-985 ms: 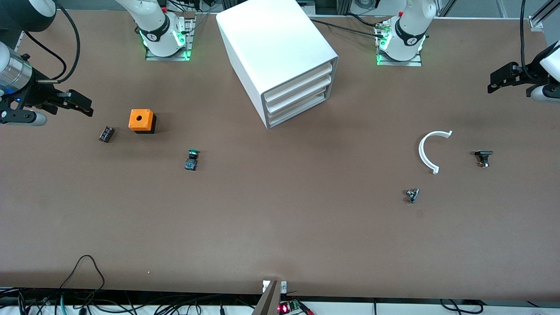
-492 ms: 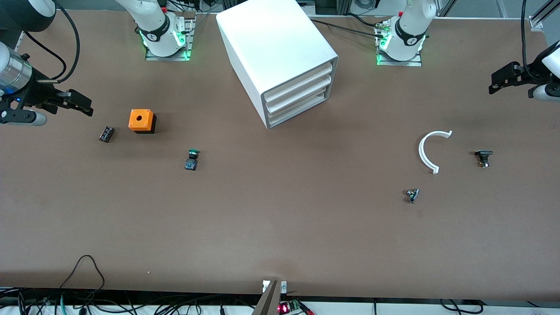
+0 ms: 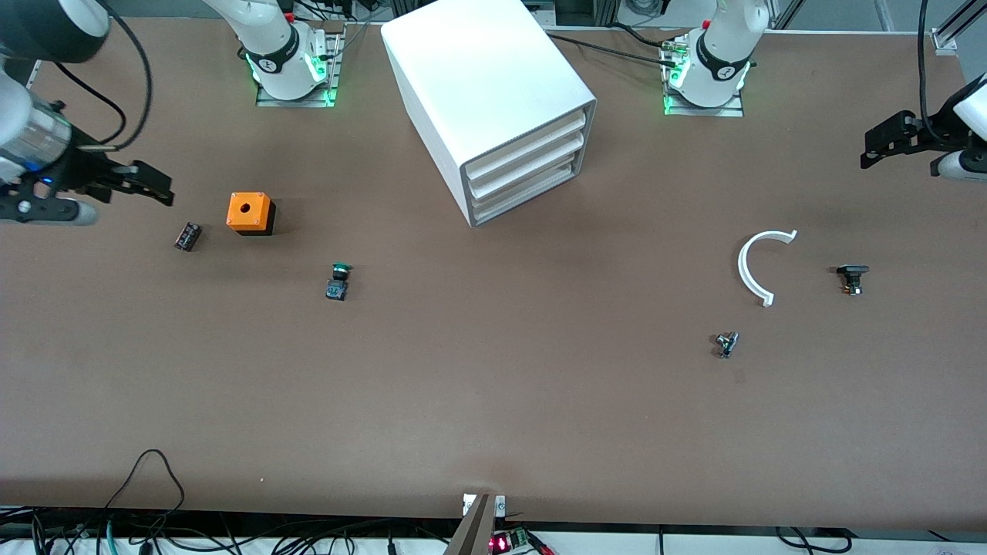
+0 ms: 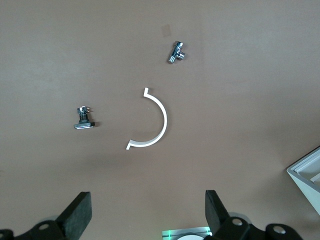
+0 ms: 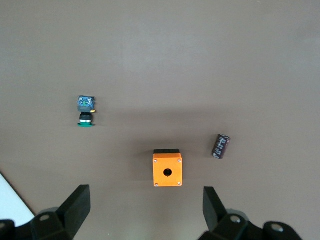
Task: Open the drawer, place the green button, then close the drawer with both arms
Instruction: 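Grasp the green button with the right gripper while the left gripper reaches the cabinet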
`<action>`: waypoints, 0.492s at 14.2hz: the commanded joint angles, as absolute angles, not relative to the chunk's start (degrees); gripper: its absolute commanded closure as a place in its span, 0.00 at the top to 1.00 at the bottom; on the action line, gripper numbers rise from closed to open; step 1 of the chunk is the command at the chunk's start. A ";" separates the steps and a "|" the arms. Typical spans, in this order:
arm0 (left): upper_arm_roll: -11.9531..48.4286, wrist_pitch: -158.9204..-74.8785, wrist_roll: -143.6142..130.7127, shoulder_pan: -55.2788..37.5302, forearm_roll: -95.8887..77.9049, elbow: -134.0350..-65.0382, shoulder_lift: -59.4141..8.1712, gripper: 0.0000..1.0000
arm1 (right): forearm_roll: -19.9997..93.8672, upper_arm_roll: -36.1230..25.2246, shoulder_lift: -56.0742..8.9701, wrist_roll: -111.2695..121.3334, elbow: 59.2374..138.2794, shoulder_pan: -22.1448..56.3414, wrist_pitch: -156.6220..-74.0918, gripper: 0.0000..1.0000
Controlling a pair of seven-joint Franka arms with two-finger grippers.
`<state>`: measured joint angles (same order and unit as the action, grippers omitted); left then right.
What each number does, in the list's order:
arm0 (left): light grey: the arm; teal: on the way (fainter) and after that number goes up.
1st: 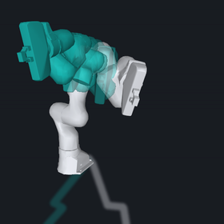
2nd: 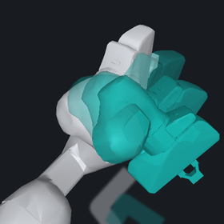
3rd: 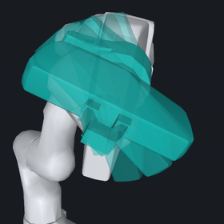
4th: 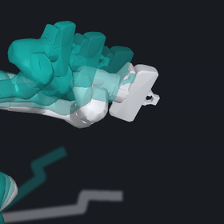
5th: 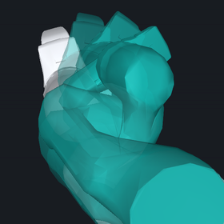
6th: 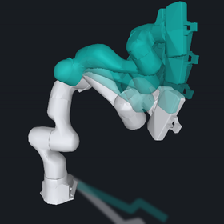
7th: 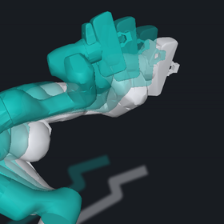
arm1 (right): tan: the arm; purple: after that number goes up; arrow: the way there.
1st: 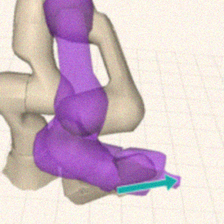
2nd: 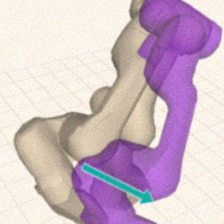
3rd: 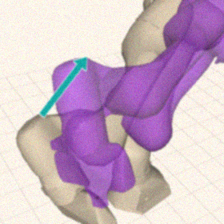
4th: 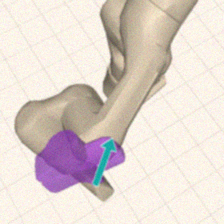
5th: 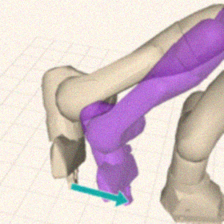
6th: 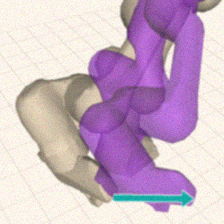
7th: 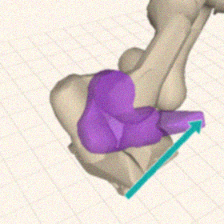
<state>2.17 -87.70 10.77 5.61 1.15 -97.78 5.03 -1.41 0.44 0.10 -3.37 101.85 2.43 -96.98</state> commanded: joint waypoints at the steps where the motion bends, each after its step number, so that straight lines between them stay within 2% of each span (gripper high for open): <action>1: 4.30 -87.71 11.34 5.54 1.93 -97.47 3.35 1.00 | -0.79 1.05 -2.01 -4.04 101.95 5.35 -98.26 1.00; 3: 7.37 -87.54 11.16 5.54 2.02 -98.43 1.77 1.00 | -0.79 1.05 -3.94 -4.04 101.95 5.98 -99.58 1.00; 7: 7.82 -87.80 12.04 5.54 -3.22 -100.89 -2.79 1.00 | -0.79 1.05 -7.55 -3.96 101.95 7.20 -103.00 1.00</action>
<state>7.90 -87.62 10.75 5.27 0.07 -99.86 0.00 -1.40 1.32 -6.39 -3.88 101.96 6.61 -101.25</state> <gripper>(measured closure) 0.000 0.000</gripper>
